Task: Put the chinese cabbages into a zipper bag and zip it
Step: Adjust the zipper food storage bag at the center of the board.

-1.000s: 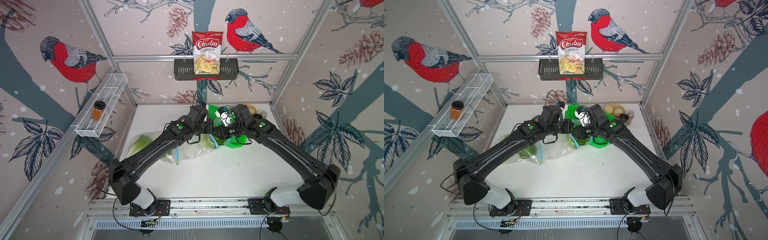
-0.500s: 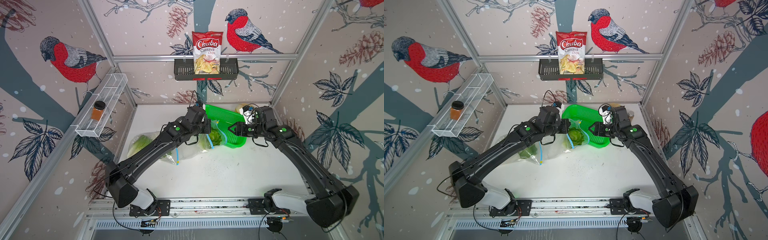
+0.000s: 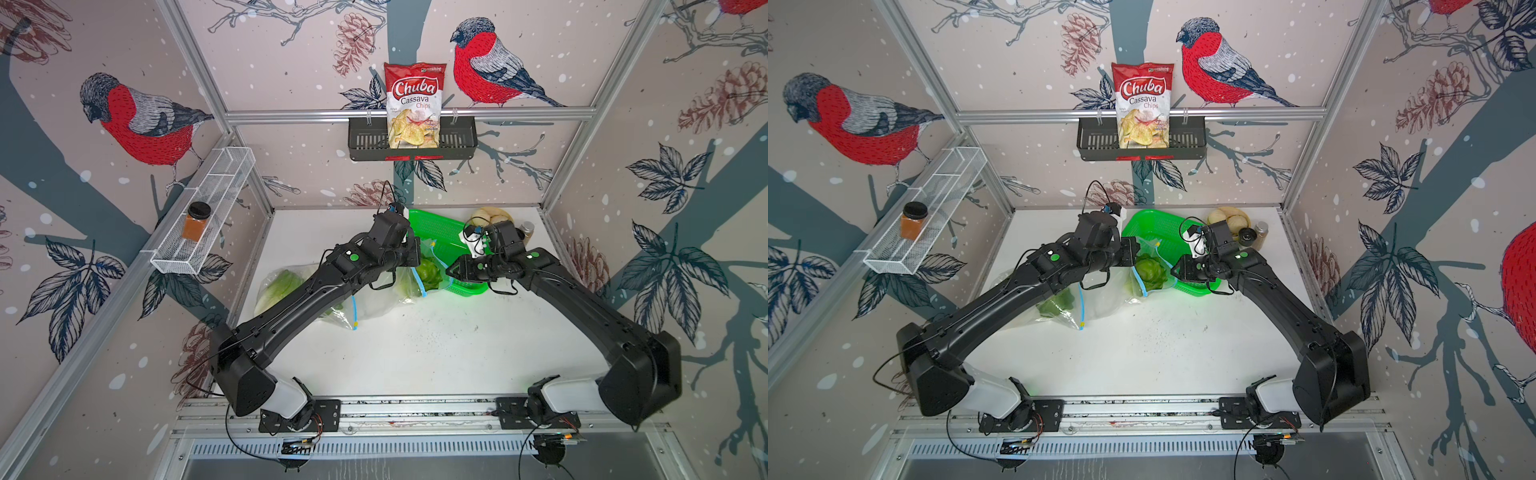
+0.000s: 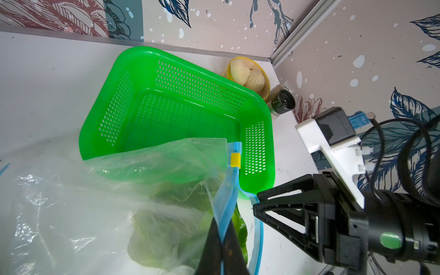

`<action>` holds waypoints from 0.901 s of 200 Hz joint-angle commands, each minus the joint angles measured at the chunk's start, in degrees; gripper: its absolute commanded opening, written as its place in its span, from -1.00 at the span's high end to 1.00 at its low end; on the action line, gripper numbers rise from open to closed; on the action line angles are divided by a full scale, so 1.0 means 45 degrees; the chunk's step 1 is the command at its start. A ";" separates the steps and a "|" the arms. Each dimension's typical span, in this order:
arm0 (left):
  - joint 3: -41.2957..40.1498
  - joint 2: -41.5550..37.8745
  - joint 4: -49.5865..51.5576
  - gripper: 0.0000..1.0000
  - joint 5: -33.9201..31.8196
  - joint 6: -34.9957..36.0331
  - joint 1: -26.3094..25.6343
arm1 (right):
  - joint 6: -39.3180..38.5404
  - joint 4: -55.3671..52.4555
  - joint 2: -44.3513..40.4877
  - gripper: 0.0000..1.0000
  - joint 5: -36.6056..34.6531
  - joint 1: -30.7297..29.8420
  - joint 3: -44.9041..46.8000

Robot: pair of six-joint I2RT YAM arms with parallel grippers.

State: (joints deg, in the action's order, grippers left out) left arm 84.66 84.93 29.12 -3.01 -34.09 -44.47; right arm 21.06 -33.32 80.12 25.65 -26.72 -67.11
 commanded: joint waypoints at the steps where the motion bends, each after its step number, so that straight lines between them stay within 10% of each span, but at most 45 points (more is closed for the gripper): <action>1: 0.0064 -0.0005 -0.0417 1.00 0.0023 0.0084 0.0018 | -0.0196 0.0519 0.0498 0.53 0.0095 -0.0096 -0.0206; 51: 0.0128 -0.0108 -0.0275 1.00 0.0023 0.0244 0.0155 | -0.0060 0.0487 0.0305 1.00 0.0378 -0.0589 -0.0976; 180: 0.3359 0.0118 0.3834 1.00 0.0000 0.3562 0.0838 | 0.3318 0.1035 -0.0770 1.00 0.0031 -0.3526 -0.3802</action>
State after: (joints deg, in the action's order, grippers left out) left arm 99.48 84.99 45.04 -4.27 -23.92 -41.28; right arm 33.50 -34.04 76.18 25.54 -40.47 -83.81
